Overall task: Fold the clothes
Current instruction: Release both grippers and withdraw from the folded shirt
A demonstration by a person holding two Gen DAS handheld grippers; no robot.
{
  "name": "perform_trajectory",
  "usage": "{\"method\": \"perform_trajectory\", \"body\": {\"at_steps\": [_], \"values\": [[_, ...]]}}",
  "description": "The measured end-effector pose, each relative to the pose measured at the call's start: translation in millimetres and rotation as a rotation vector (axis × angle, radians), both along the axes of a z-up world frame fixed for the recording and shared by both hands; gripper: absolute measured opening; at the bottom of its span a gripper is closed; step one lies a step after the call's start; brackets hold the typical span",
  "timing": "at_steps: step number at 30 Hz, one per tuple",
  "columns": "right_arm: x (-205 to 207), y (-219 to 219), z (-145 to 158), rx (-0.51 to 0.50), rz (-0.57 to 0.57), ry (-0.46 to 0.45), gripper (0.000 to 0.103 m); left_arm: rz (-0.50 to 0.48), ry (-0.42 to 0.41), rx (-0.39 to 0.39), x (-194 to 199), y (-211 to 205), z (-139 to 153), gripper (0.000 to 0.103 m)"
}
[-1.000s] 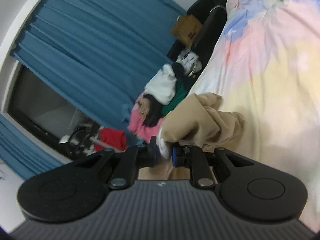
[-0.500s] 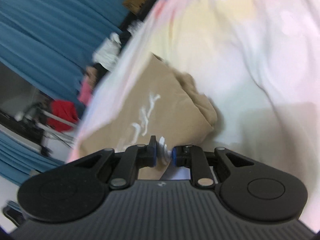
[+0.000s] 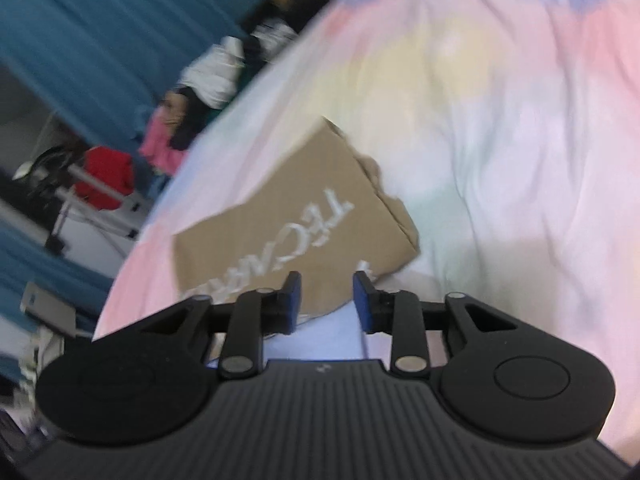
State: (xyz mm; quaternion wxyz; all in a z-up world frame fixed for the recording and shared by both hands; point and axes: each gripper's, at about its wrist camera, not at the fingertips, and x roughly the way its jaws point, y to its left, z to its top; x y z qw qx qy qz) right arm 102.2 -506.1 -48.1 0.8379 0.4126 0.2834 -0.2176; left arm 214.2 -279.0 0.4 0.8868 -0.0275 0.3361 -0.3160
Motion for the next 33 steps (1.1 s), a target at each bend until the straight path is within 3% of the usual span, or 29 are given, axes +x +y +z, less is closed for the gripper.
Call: {"method": "perform_trajectory", "body": {"at_steps": [1,2,3,8,12,21,28,33], "values": [[-6.3,4.8,14.2,-0.032,0.017,-0.02,0.064,-0.001,-0.029,0.003,-11.5,3.1,13.9,0.103],[-13.7,10.6,27.7,-0.069,0.032,-0.041,0.081,-0.001,-0.056,0.007,-24.4,5.6,26.3,0.103],[-23.2,18.7,39.6,-0.117,0.046,-0.063,0.086,-0.001,-0.086,0.011,-39.3,9.5,37.4,0.103],[-71.6,59.8,88.6,-0.315,0.118,-0.156,0.088,-0.007,-0.226,0.032,-116.9,33.5,85.8,0.103],[-111.3,92.0,99.1,-0.398,0.172,-0.209,0.088,-0.005,-0.275,0.031,-175.5,64.3,102.6,0.103],[-166.5,151.9,78.7,-0.602,0.217,-0.287,0.088,0.058,-0.342,0.016,-252.4,122.7,85.0,0.103],[-167.8,177.9,49.5,-0.713,0.209,-0.295,0.088,0.126,-0.369,0.014,-265.3,149.9,61.1,0.103],[-159.5,185.7,31.7,-0.736,0.189,-0.288,0.088,0.142,-0.379,0.019,-259.5,154.8,47.9,0.103]]}}
